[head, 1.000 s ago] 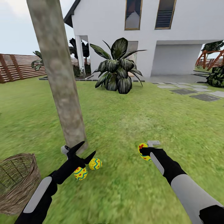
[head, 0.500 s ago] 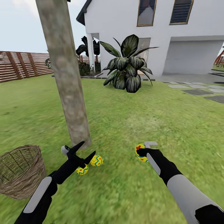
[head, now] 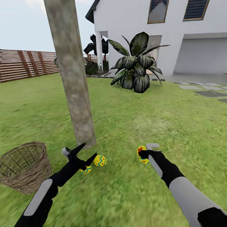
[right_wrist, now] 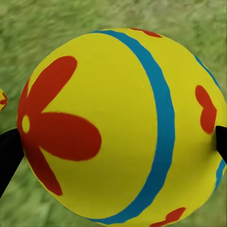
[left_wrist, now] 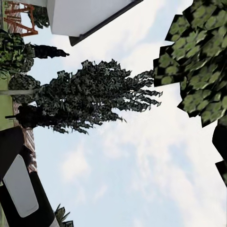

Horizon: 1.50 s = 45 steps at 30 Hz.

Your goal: Take the three Easter eggs out of the wicker basket on the lawn in the garden, then place them on the lawn next to a single tree (choose any tree) so that all three eggs are next to the same tree and none are left in the basket.

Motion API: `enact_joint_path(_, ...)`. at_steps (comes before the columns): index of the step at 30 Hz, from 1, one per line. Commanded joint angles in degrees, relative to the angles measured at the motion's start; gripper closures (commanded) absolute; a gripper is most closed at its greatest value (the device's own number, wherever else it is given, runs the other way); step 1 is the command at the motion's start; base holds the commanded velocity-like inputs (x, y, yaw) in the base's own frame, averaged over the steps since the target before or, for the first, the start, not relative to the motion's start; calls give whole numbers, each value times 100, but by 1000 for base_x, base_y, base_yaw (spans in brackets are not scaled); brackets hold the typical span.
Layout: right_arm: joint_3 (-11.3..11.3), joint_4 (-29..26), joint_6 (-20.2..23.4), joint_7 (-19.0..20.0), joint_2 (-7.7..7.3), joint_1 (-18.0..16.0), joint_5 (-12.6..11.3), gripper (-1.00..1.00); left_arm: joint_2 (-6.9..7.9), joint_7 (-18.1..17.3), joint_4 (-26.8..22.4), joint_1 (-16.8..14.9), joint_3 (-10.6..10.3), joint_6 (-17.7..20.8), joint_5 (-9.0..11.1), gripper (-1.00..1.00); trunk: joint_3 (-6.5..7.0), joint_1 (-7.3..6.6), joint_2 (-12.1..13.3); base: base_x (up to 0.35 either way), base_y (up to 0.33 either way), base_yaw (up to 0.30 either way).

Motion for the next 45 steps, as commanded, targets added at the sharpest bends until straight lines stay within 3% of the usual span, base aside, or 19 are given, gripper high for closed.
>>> enact_joint_path(1, 36, -10, 18, -53, -9, -5, -62, 100, 3, -24, 4, -5, -6, 14, -1, -100, -13, -1, -2, 0, -48, 165)
enact_joint_path(5, 51, -10, 18, -48, -9, -2, -71, 100, 3, -24, 4, -4, -5, 14, -1, -100, -42, -1, -2, 0, -11, 165)
enact_joint_path(10, 393, -10, 18, -46, -9, -4, -63, 100, 3, -24, 4, -5, -5, 14, -1, -100, -78, -1, -2, 0, 0, 164)
enact_joint_path(22, 427, 59, -319, -19, -22, -5, -70, 100, 3, -24, 4, -3, -13, 14, -1, -100, -127, -1, -2, 0, 0, 93)
enact_joint_path(33, 435, 77, -342, -46, -9, -2, -63, 100, 3, -24, 4, -4, -13, 14, -1, -100, -147, -1, -2, 0, -84, 185)
enact_joint_path(37, 648, 78, -343, -52, -9, -2, -58, 100, 3, -24, 4, -3, -13, 14, -1, -100, -161, -1, -2, 0, -175, 269)
enact_joint_path(45, 687, 78, -350, -50, -9, -2, -64, 100, 3, -19, 4, -5, -13, 14, -1, -100, -188, -1, -2, 0, -206, 269)
